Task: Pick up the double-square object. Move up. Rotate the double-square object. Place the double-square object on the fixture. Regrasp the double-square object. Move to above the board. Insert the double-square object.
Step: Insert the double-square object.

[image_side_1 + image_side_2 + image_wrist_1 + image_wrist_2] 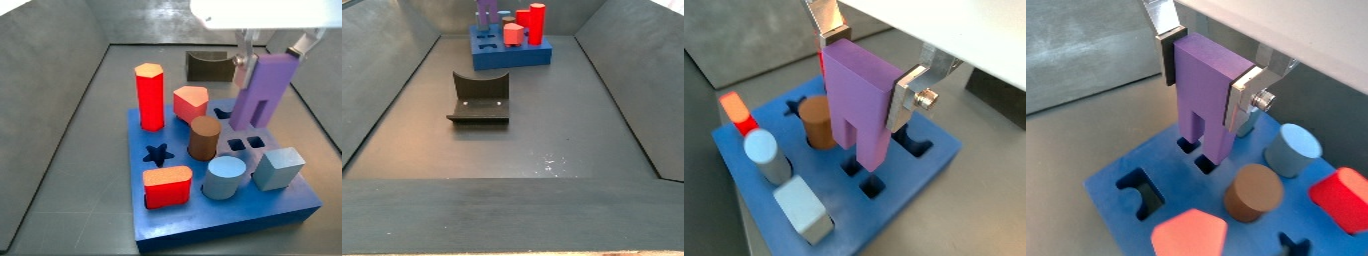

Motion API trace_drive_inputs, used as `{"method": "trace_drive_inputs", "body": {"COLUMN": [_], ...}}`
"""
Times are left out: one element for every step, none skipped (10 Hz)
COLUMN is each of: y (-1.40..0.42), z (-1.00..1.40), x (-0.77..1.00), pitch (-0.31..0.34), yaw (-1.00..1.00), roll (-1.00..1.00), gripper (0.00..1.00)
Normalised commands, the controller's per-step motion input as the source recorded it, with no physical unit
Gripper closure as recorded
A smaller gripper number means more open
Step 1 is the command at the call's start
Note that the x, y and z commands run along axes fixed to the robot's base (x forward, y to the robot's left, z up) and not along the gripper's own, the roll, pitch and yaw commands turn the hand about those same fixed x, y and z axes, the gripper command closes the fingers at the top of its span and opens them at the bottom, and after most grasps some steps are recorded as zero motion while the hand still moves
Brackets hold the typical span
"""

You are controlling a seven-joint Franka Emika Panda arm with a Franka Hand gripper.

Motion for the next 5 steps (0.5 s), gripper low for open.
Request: {"method": "trace_drive_inputs", "body": {"y": [-0.03,-0.06,-0.12,-0.1,0.0], "z": [-0.29,-0.27,-0.15,0.03,-0.01], "x": [1.0,1.0,1.0,0.39,0.05], "pitch": [-0.197,-0.209,-0.069,0.156,0.01], "yaw": [-0.06,-0.07,-0.04,-0.12,0.0], "roll": [0.09,0.12,0.24,0.24,0.05], "gripper": [1.0,1.0,1.0,1.0,1.0]}}
